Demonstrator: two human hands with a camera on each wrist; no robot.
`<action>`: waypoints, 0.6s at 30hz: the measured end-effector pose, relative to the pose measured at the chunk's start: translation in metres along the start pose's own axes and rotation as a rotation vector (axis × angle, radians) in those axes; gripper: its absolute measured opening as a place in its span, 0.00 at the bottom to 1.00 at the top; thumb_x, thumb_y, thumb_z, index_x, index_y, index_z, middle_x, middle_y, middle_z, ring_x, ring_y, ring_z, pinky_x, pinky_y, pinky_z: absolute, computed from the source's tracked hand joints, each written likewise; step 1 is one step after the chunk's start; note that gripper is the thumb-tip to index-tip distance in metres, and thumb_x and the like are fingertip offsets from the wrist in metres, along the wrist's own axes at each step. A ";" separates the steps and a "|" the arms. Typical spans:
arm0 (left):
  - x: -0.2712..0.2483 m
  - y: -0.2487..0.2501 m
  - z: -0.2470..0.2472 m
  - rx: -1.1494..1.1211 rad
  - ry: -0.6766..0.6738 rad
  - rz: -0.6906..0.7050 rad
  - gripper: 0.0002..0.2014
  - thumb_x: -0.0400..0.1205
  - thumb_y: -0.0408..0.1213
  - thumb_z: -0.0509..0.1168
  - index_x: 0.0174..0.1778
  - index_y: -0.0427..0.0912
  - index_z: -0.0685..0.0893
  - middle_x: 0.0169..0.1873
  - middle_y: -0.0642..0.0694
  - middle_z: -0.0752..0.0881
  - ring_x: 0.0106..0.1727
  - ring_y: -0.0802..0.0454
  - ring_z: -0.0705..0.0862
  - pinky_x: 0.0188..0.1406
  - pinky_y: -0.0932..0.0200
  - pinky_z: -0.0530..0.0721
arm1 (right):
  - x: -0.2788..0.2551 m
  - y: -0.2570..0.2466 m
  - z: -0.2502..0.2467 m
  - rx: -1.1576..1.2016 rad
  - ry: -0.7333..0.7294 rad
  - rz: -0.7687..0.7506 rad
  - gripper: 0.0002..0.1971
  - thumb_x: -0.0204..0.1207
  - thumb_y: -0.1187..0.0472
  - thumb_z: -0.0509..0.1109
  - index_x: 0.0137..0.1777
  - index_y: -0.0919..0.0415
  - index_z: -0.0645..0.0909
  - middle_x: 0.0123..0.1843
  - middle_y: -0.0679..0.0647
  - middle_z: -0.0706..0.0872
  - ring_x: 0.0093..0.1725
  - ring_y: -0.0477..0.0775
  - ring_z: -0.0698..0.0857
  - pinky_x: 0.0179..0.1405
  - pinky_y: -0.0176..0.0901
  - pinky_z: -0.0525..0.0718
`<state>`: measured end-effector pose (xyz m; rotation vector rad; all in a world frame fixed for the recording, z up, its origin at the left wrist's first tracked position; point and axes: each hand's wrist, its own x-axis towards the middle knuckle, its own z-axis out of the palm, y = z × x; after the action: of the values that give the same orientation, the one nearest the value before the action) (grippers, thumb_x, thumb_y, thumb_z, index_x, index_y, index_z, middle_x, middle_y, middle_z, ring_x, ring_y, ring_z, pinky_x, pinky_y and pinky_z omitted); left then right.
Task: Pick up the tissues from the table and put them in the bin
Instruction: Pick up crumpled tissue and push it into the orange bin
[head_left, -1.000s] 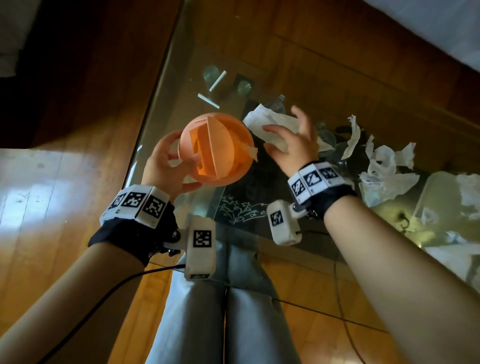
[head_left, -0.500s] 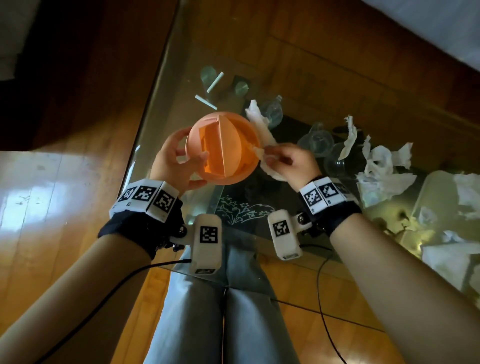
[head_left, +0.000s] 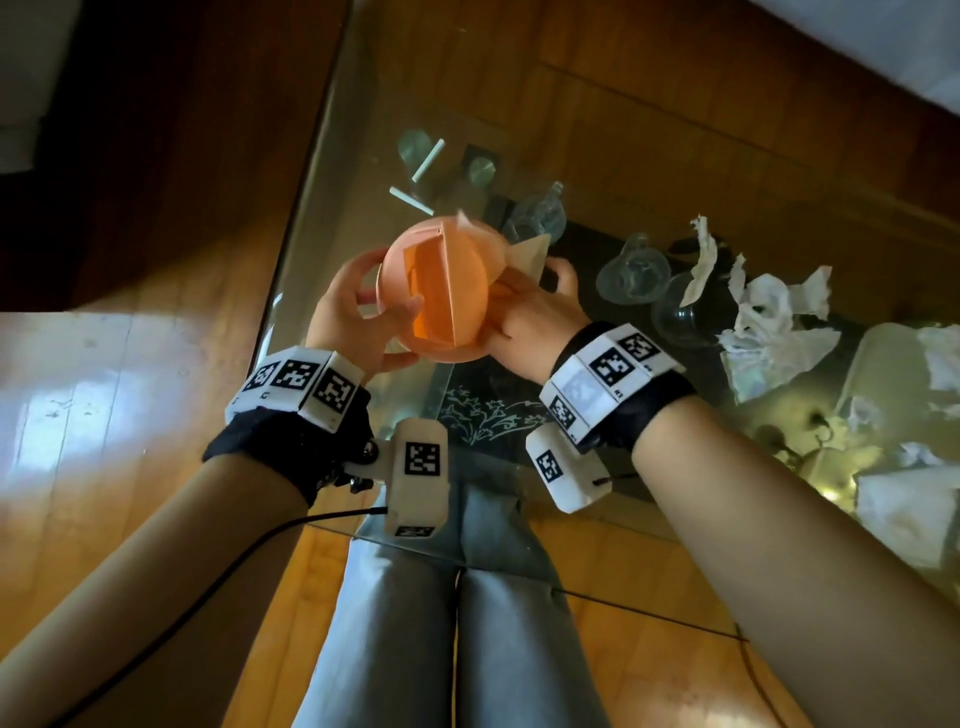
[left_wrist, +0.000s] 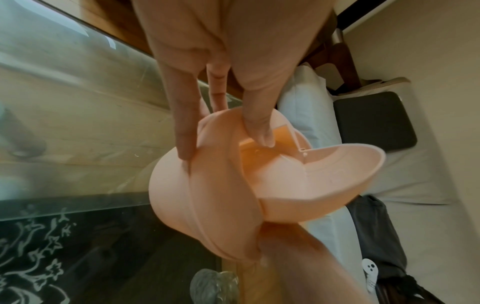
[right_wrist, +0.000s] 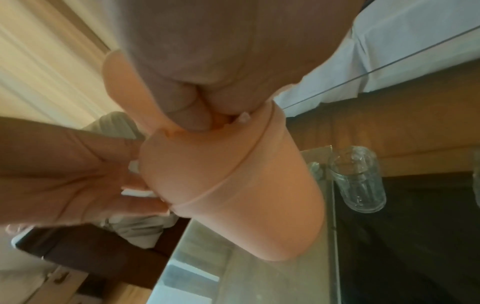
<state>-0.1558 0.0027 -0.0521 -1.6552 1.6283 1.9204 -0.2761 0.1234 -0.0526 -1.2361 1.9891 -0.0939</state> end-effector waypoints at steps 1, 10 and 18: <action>0.001 0.000 0.000 0.006 -0.001 0.000 0.27 0.74 0.31 0.69 0.67 0.55 0.71 0.47 0.54 0.78 0.66 0.38 0.78 0.49 0.30 0.85 | -0.001 0.000 -0.004 0.018 0.002 -0.024 0.09 0.78 0.57 0.55 0.46 0.51 0.78 0.60 0.52 0.81 0.70 0.55 0.70 0.75 0.60 0.49; 0.002 0.001 0.000 -0.008 0.008 -0.024 0.28 0.73 0.30 0.70 0.67 0.55 0.72 0.46 0.55 0.79 0.66 0.37 0.78 0.49 0.29 0.85 | -0.035 0.031 -0.001 0.644 0.383 0.214 0.25 0.68 0.64 0.75 0.66 0.56 0.75 0.75 0.56 0.64 0.67 0.46 0.68 0.65 0.41 0.75; 0.003 0.004 -0.001 -0.038 -0.027 -0.055 0.26 0.74 0.31 0.69 0.64 0.56 0.72 0.48 0.53 0.78 0.67 0.36 0.77 0.50 0.31 0.85 | -0.026 0.002 0.007 -0.052 0.157 0.031 0.19 0.70 0.46 0.68 0.61 0.46 0.77 0.74 0.43 0.73 0.81 0.51 0.52 0.75 0.66 0.34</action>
<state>-0.1588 -0.0012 -0.0523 -1.6625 1.5304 1.9500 -0.2669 0.1470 -0.0431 -1.2633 2.1575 -0.1287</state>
